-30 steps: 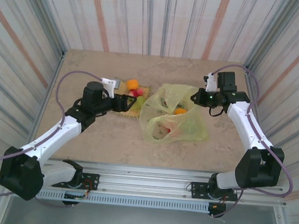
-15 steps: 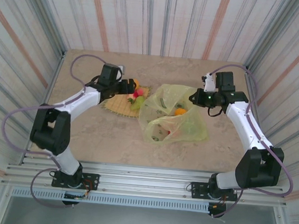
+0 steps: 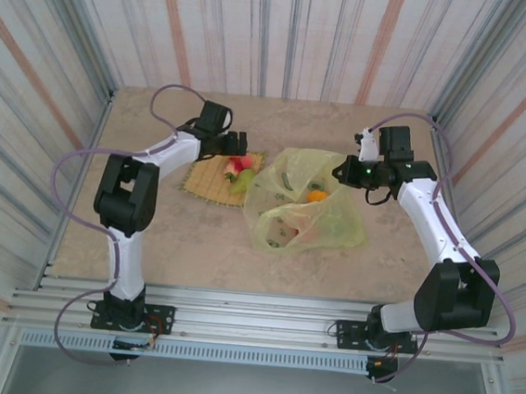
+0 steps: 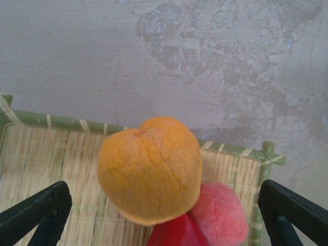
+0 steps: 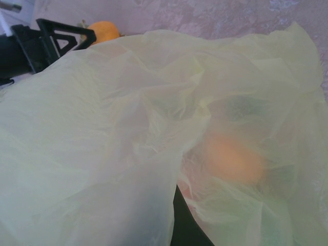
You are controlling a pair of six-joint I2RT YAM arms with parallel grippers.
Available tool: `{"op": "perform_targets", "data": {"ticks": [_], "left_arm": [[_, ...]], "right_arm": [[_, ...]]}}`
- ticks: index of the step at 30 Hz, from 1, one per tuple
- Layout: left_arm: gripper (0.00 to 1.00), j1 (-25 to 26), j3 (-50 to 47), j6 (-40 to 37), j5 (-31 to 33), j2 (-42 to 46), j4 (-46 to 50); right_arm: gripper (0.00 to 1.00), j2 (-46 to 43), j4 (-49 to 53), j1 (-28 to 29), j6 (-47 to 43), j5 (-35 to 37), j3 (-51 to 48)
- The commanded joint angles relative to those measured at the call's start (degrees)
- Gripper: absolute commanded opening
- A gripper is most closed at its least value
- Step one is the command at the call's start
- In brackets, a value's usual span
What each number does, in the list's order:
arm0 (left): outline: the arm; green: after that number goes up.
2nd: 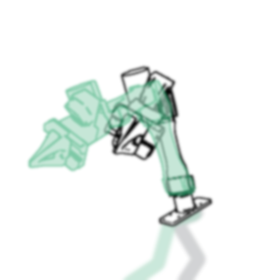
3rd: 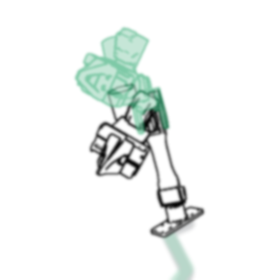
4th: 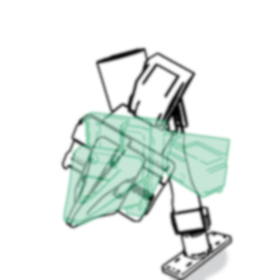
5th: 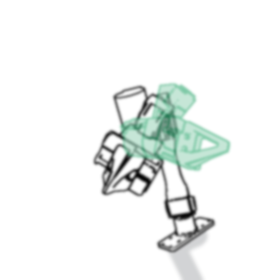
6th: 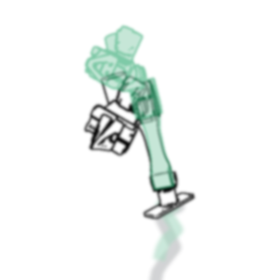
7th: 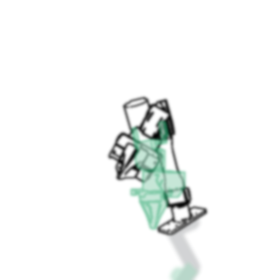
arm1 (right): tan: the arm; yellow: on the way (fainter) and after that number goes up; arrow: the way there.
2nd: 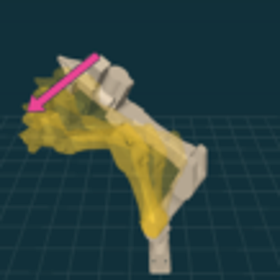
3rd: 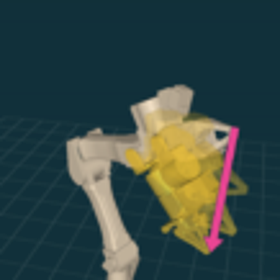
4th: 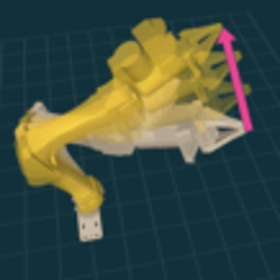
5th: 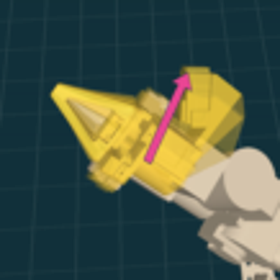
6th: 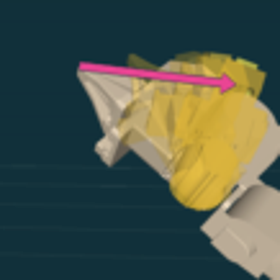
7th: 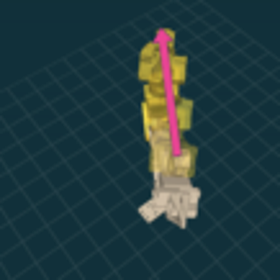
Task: Place the fruits into the plastic bag
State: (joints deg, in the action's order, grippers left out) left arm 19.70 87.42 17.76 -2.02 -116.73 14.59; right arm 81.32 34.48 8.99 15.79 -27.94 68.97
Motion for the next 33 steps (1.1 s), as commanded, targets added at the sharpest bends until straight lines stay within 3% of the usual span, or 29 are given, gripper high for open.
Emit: {"op": "perform_targets", "data": {"ticks": [1,10,26,33], "left_arm": [[0.98,-0.2,3.6,-1.4,1.6,-2.5,3.2],[0.94,-0.1,8.6,-1.7,1.9,-8.1,5.2],[0.72,-0.4,11.8,-2.1,1.4,-11.1,6.3],[0.68,-0.5,11.4,-2.5,2.1,-10.4,6.4]], "right_arm": [[0.00,0.5,-0.1,-0.3,-1.3,-0.1,1.2],[0.00,0.5,-0.1,-0.6,-1.2,-0.6,0.9],[0.00,0.2,0.0,-0.7,-1.4,-0.7,0.6],[0.00,0.0,0.1,-0.7,-1.4,-0.6,0.6]]}}
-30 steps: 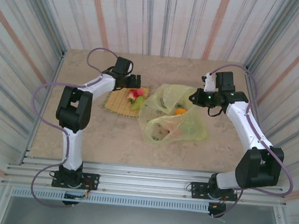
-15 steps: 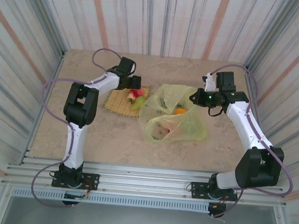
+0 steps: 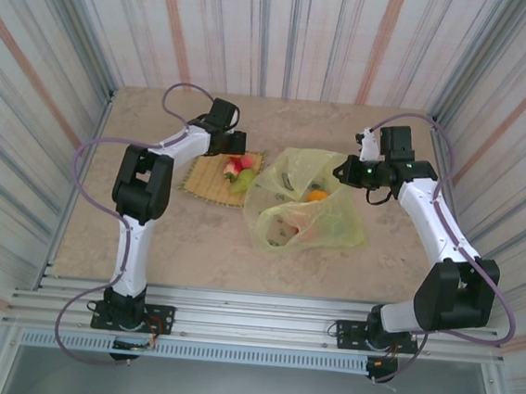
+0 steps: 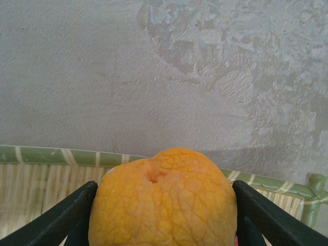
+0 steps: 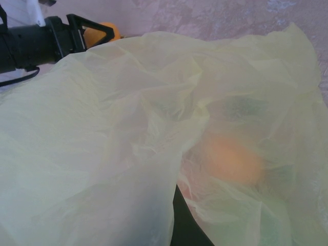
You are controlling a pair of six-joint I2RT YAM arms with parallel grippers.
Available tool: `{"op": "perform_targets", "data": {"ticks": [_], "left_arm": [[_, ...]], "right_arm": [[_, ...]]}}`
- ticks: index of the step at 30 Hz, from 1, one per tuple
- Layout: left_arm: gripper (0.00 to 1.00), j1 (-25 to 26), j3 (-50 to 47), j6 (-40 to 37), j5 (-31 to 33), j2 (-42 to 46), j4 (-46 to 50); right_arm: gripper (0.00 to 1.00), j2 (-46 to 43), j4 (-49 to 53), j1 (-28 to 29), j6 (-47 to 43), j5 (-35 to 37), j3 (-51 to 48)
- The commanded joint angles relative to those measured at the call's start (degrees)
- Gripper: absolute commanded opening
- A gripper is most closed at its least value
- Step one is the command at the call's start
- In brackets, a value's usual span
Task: Place the fruits into the plastic bag
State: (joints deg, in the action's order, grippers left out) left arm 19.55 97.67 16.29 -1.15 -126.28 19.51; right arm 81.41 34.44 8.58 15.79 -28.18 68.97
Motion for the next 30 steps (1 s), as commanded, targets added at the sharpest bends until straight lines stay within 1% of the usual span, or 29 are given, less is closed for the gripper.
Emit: {"op": "perform_targets", "data": {"ticks": [1,6,10,17,22,24,26,30], "left_arm": [[0.67,-0.5,0.9,-1.0,1.2,-0.5,1.4],[0.66,-0.7,0.0,-1.3,1.4,2.0,1.0],[0.65,-1.3,-2.3,-1.4,1.6,5.9,0.2],[0.62,-2.4,-10.8,-1.0,2.0,17.0,-2.2],[0.60,-2.0,-21.9,1.4,-2.2,29.7,-5.1],[0.59,-0.9,-26.2,1.6,-3.6,35.2,-5.3],[0.59,0.9,-30.4,1.8,-4.5,40.9,-5.2],[0.59,6.2,-38.1,2.3,-6.1,52.1,-3.5]], "right_arm": [[0.00,-0.2,0.1,-0.3,-1.4,-0.4,0.5],[0.00,-0.1,0.1,-0.3,-1.3,-0.4,0.8],[0.00,-0.1,0.1,-0.2,-1.3,-0.4,0.9],[0.00,-0.1,0.3,-0.2,-1.2,-0.4,1.0],[0.00,-0.3,0.4,-0.1,-1.2,-0.1,1.5],[0.00,-0.1,0.5,-0.1,-1.3,0.0,1.6],[0.00,0.0,0.6,0.0,-1.3,0.1,1.6],[0.00,0.0,0.5,-0.1,-1.3,0.3,1.6]]}}
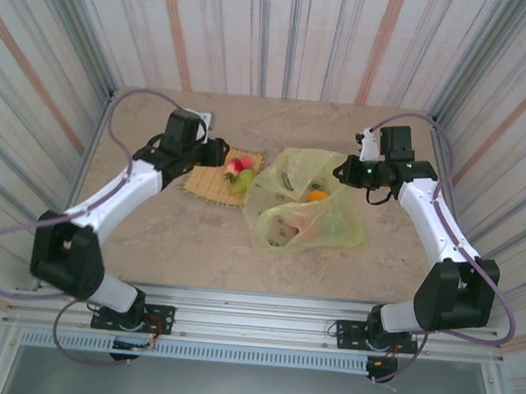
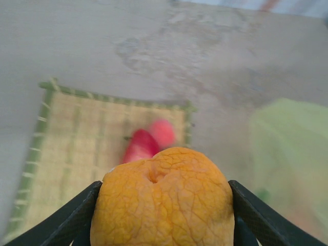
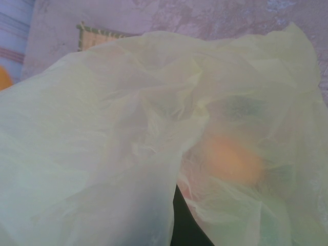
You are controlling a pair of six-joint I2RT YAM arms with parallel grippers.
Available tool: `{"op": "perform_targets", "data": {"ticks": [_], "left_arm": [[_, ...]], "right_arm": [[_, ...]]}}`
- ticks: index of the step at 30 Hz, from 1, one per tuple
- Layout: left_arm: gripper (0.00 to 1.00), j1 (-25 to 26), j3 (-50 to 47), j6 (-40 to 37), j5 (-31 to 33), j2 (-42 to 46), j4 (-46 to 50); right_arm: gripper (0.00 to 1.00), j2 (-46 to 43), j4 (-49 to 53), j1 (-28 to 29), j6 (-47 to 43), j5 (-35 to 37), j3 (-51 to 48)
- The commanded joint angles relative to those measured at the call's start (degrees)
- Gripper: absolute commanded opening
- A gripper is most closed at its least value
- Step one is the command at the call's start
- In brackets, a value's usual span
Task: Place the fruits into the plastic bag
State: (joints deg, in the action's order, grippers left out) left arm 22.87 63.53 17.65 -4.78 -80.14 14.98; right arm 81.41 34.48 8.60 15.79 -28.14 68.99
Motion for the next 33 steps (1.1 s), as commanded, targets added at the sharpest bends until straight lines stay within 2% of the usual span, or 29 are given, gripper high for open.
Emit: {"op": "perform_targets", "data": {"ticks": [1,4,7,12,15,20,24,27,33], "left_arm": [[0.59,4.0,-5.5,1.4,-2.6,8.4,1.6],[0.58,8.1,-10.1,3.4,-3.2,15.0,1.1],[0.57,13.0,-12.8,4.9,-3.6,17.9,-1.5],[0.57,21.3,-12.0,3.3,-4.2,12.6,-6.0],[0.57,24.0,-9.7,1.9,-5.4,6.7,-8.2],[0.57,25.5,-5.7,1.0,-8.4,-3.3,-13.8],[0.57,25.8,-1.6,0.2,-8.3,-11.1,-16.0],[0.57,25.8,1.9,0.4,-6.3,-16.0,-17.5],[0.60,25.6,4.7,6.9,2.2,-21.5,-23.6]], "right_arm": [[0.00,0.0,0.4,-0.1,-1.4,0.2,1.5],[0.00,0.1,0.2,-0.1,-1.4,0.3,1.4],[0.00,0.3,-0.4,0.0,-1.3,0.1,1.2],[0.00,0.2,-0.2,0.0,-1.3,-0.1,1.5],[0.00,-0.3,-0.4,0.1,-0.8,0.2,1.5],[0.00,0.0,-1.9,0.9,1.4,-0.9,1.9],[0.00,0.5,-3.4,1.6,3.0,-3.0,2.4],[0.00,0.9,-3.5,2.1,3.1,-3.3,2.6],[0.00,0.8,-2.0,2.0,1.1,-2.9,2.1]]}}
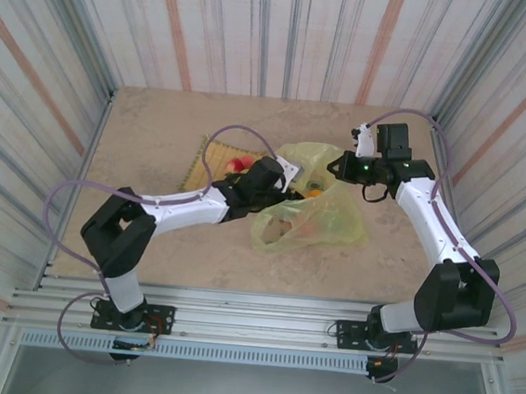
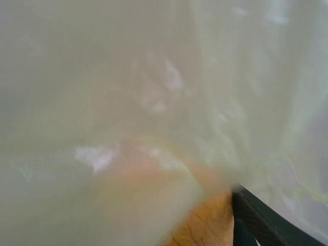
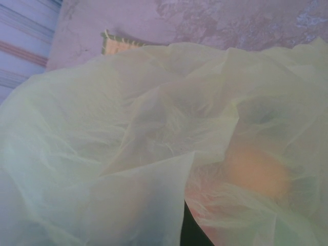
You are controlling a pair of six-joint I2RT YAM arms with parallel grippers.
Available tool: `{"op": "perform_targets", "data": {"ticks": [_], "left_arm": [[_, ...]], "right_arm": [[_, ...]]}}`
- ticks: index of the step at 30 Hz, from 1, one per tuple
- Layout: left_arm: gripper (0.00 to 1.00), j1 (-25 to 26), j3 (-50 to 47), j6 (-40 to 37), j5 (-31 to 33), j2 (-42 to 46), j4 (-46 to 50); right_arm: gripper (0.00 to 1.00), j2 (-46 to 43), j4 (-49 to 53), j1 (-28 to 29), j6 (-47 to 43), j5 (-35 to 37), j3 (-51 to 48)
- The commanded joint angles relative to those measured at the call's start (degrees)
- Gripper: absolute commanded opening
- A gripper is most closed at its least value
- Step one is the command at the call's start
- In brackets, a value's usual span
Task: Place the fruits into the plastic bag
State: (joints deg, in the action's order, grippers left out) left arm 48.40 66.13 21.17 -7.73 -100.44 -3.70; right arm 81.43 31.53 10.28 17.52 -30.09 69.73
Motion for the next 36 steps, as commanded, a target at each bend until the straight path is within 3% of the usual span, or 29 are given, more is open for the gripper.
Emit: {"op": "perform_targets", "data": {"ticks": [1,6,14,21,27,36], "left_arm": [[0.61,0.1,2.5,4.3,6.3,-2.0,-5.5],[0.62,0.9,5.7,6.2,13.8,-6.7,-6.3],[0.68,2.2,11.8,5.4,19.6,-14.0,-7.3],[0.77,2.2,14.1,4.5,18.6,-16.5,-6.5],[0.88,1.7,13.8,3.1,17.7,-15.0,-5.2],[0.94,0.7,9.7,2.4,14.0,-9.6,-4.1]], "right_arm": [[0.00,0.9,1.1,0.4,-0.9,-1.0,1.4],[0.00,0.9,1.7,0.4,-1.7,-1.1,1.3],[0.00,1.1,2.0,0.4,-2.4,-1.0,1.3],[0.00,1.2,2.2,0.1,-2.9,-0.4,1.1],[0.00,1.0,2.3,-0.3,-3.0,-0.3,0.9],[0.00,0.8,2.5,-0.8,-3.0,0.1,0.8]]}}
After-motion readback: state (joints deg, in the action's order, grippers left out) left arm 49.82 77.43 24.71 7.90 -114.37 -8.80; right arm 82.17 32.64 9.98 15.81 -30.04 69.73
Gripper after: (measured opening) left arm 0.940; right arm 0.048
